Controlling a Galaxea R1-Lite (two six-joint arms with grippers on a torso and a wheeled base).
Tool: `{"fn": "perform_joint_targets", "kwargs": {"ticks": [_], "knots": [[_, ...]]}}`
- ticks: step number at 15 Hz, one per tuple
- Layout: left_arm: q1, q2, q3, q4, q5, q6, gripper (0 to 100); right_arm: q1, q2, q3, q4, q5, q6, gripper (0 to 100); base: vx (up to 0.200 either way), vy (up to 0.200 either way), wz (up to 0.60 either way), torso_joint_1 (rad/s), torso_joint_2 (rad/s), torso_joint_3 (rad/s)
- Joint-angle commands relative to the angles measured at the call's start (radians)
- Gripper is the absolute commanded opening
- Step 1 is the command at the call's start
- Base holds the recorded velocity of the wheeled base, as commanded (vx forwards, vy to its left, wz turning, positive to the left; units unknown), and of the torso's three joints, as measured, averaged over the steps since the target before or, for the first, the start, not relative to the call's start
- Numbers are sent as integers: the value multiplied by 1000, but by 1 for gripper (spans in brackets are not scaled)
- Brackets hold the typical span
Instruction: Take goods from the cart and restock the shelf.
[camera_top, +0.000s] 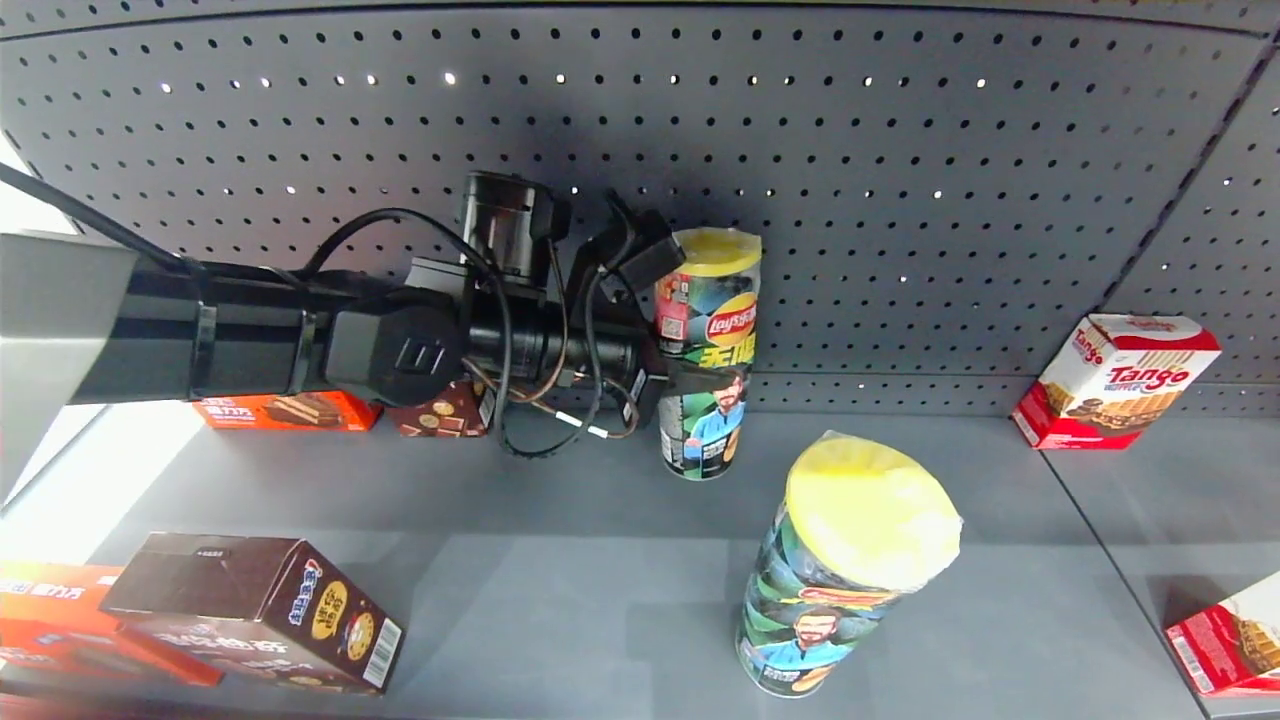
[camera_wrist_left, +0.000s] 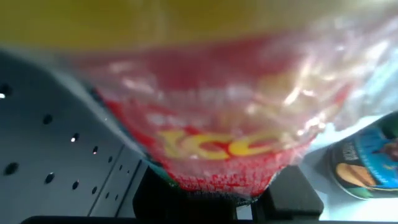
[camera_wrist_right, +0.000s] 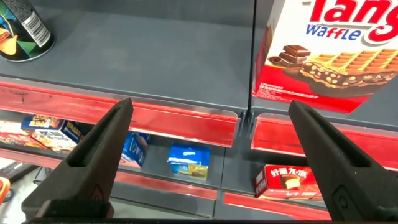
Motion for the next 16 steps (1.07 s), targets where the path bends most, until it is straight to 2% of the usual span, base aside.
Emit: {"fn": "perform_joint_targets", "kwargs": {"ticks": [1,5,6,12,14,16], "knots": [[1,23,-4,-1,0,5,0,0,2,0,0,0,0,100,0,0,0,0,0,0],[1,42,11,-2,-3,45,0,0,2,0,0,0,0,100,0,0,0,0,0,0],[1,42,22,-5,-3,57,100,0,2,0,0,0,0,100,0,0,0,0,0,0],[10,1,92,-7,0,63,100,0,2,0,0,0,0,100,0,0,0,0,0,0],[36,-66,173,-8,6,65,100,0,2,0,0,0,0,100,0,0,0,0,0,0],[53,-105,209,-8,11,66,100,0,2,0,0,0,0,100,0,0,0,0,0,0]]}}
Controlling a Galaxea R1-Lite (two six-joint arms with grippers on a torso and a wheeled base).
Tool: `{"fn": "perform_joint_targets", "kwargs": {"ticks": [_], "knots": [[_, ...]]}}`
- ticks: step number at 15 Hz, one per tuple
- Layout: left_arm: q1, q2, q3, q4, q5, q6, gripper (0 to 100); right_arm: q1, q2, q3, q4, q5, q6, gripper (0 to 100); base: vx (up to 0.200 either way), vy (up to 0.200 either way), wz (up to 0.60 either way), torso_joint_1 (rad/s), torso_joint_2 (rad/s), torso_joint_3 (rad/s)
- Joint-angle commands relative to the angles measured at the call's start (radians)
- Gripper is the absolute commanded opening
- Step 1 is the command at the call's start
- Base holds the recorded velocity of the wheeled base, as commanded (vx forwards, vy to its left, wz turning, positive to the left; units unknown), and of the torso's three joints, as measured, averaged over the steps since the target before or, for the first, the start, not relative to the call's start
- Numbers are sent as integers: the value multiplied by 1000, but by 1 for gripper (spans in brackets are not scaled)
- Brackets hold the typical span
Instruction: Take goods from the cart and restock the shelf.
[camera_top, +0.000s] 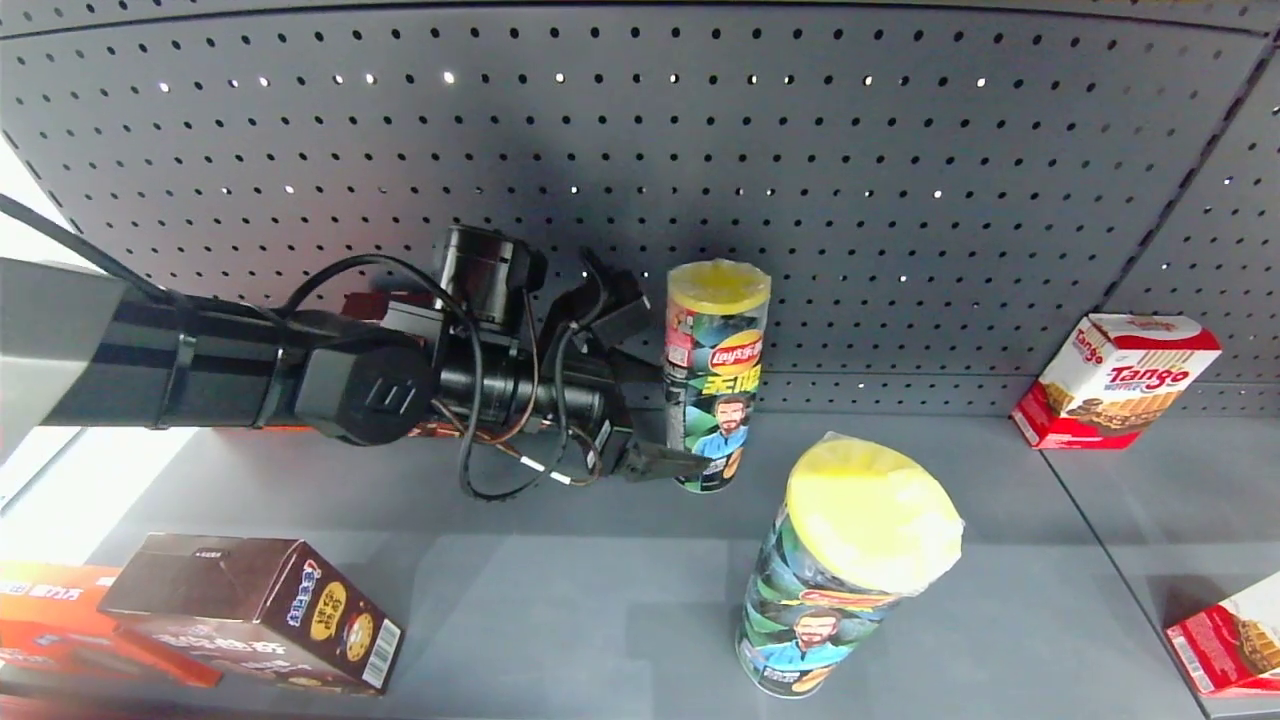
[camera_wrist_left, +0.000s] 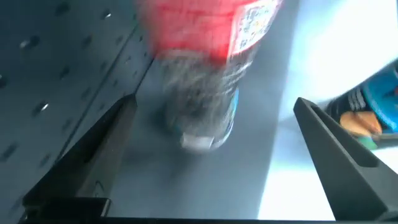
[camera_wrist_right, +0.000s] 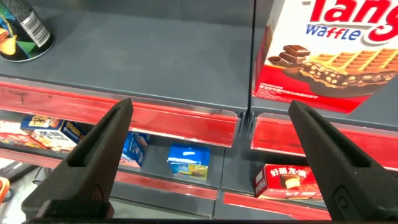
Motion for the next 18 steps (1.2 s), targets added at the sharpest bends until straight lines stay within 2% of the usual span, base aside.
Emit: {"fn": "perform_joint_targets", "kwargs": {"ticks": [1,3,4,8,11,13,18], "knots": [[10,-64,39,-6,21,2,100,1,2,0,0,0,0,100,0,0,0,0,0,0],[11,-76,46,-8,80,9,100,1,2,0,0,0,0,100,0,0,0,0,0,0],[11,-81,40,-10,87,9,100,1,2,0,0,0,0,100,0,0,0,0,0,0],[4,-70,39,-95,175,0,100,1,2,0,0,0,0,100,0,0,0,0,0,0],[10,-69,42,-102,186,0,100,1,2,0,0,0,0,100,0,0,0,0,0,0],[15,-69,42,-103,224,0,100,1,2,0,0,0,0,100,0,0,0,0,0,0],[35,-69,45,-126,252,-1,100,1,2,0,0,0,0,100,0,0,0,0,0,0]]}}
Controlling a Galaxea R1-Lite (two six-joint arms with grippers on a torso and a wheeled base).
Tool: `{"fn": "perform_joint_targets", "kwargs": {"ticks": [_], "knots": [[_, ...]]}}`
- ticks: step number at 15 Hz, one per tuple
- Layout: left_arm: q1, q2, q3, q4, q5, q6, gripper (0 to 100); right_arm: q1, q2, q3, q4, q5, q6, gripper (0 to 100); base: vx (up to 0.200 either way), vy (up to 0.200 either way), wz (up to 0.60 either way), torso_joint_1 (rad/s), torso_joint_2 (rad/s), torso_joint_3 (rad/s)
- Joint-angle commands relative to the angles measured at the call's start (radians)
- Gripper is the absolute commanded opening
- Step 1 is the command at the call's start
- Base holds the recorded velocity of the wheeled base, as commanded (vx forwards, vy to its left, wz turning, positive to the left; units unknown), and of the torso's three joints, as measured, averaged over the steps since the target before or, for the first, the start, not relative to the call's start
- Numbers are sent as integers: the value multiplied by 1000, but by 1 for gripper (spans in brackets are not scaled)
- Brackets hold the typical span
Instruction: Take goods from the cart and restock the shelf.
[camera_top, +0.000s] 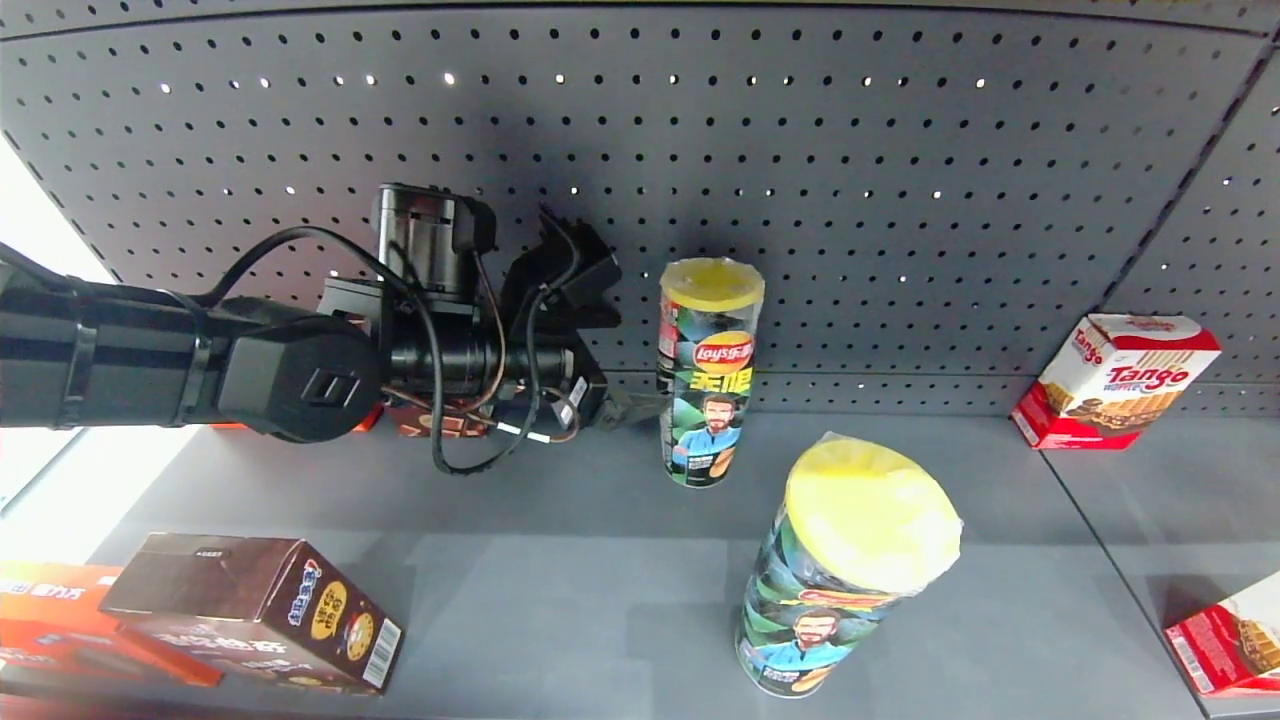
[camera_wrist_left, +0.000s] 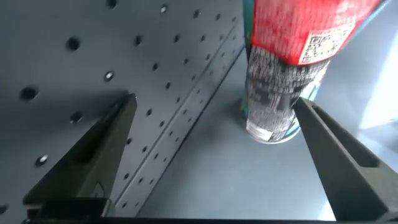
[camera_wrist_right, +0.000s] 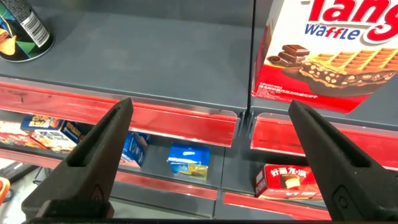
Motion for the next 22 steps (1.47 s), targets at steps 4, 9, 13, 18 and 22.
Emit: {"fn": "perform_joint_targets", "kwargs": {"ticks": [4,9,13,18,22], "knots": [[11,-2,1,-3,49,-17,100,1,2,0,0,0,0,100,0,0,0,0,0,0],[13,-13,50,-62,127,-17,100,1,2,0,0,0,0,100,0,0,0,0,0,0],[11,-49,180,-177,255,-9,100,1,2,0,0,0,0,100,0,0,0,0,0,0],[-10,-20,165,-209,399,-9,100,1,2,0,0,0,0,100,0,0,0,0,0,0],[-73,-26,179,-223,535,-12,100,1,2,0,0,0,0,100,0,0,0,0,0,0]]}}
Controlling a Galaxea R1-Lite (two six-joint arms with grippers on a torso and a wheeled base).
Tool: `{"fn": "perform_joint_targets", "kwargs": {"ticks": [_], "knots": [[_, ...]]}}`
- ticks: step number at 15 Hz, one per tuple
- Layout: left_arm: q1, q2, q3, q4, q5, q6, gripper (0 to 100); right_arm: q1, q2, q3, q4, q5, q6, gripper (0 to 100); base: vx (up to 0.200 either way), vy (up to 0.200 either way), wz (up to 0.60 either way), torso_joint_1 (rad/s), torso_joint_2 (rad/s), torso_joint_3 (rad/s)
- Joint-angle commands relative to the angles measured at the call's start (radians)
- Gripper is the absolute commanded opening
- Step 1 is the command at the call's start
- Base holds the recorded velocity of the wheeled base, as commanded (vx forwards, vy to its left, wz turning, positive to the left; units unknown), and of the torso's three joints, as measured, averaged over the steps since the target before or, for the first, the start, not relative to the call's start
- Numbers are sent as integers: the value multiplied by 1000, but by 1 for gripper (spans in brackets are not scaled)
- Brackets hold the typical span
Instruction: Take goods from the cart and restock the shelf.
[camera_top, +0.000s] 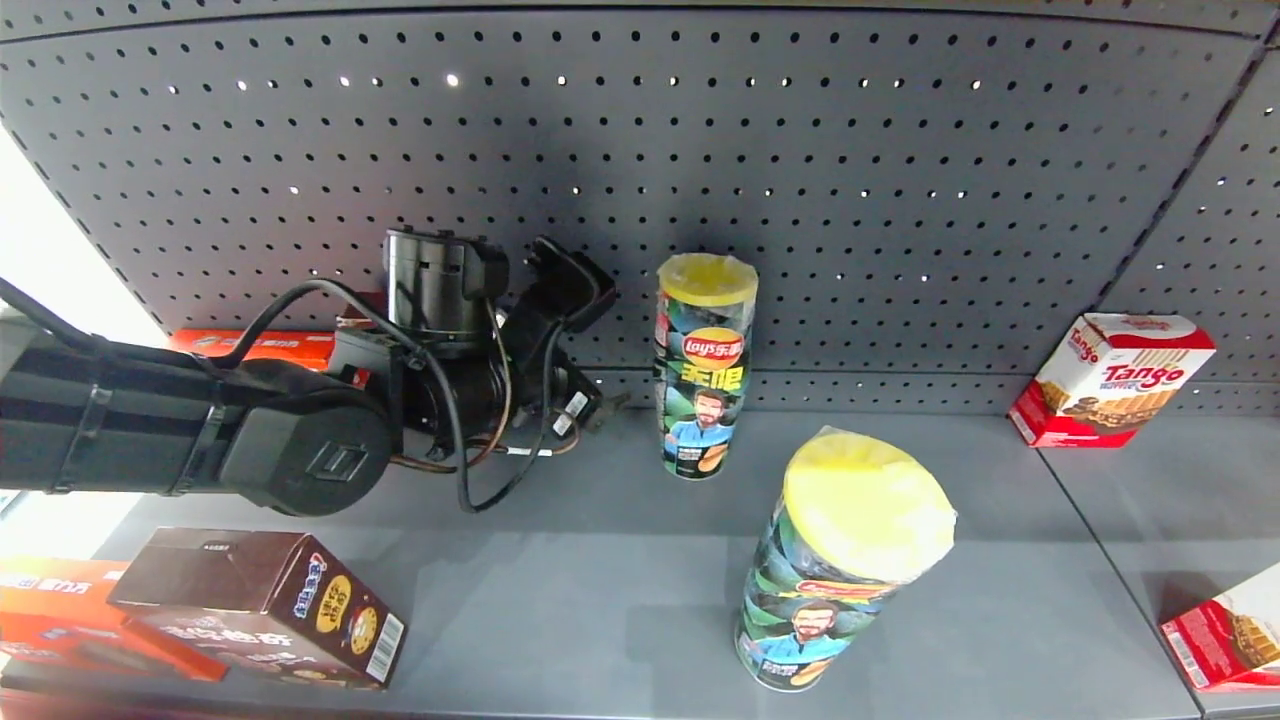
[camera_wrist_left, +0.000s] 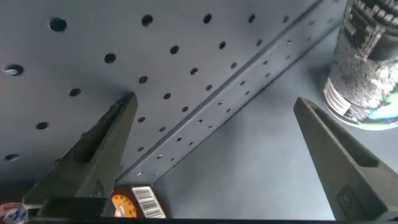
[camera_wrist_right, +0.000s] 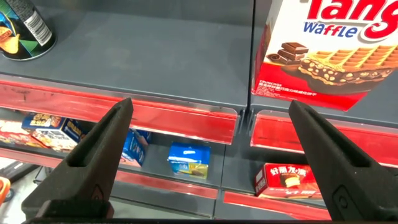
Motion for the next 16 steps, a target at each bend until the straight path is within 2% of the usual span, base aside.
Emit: {"fn": "perform_joint_targets", "kwargs": {"ticks": [1,3,4,6,10,11,16], "knots": [[-37,2,7,-21,39,-3,100,1,2,0,0,0,0,100,0,0,0,0,0,0],[-76,11,9,-78,138,-16,100,1,2,0,0,0,0,100,0,0,0,0,0,0],[-90,11,15,-96,166,-35,100,1,2,0,0,0,0,100,0,0,0,0,0,0],[-107,9,20,-93,168,-50,100,1,2,0,0,0,0,100,0,0,0,0,0,0],[-122,11,26,-96,166,-61,100,1,2,0,0,0,0,100,0,0,0,0,0,0],[-130,12,26,-96,164,-75,100,1,2,0,0,0,0,100,0,0,0,0,0,0],[-152,23,24,-96,163,-76,100,1,2,0,0,0,0,100,0,0,0,0,0,0]]}}
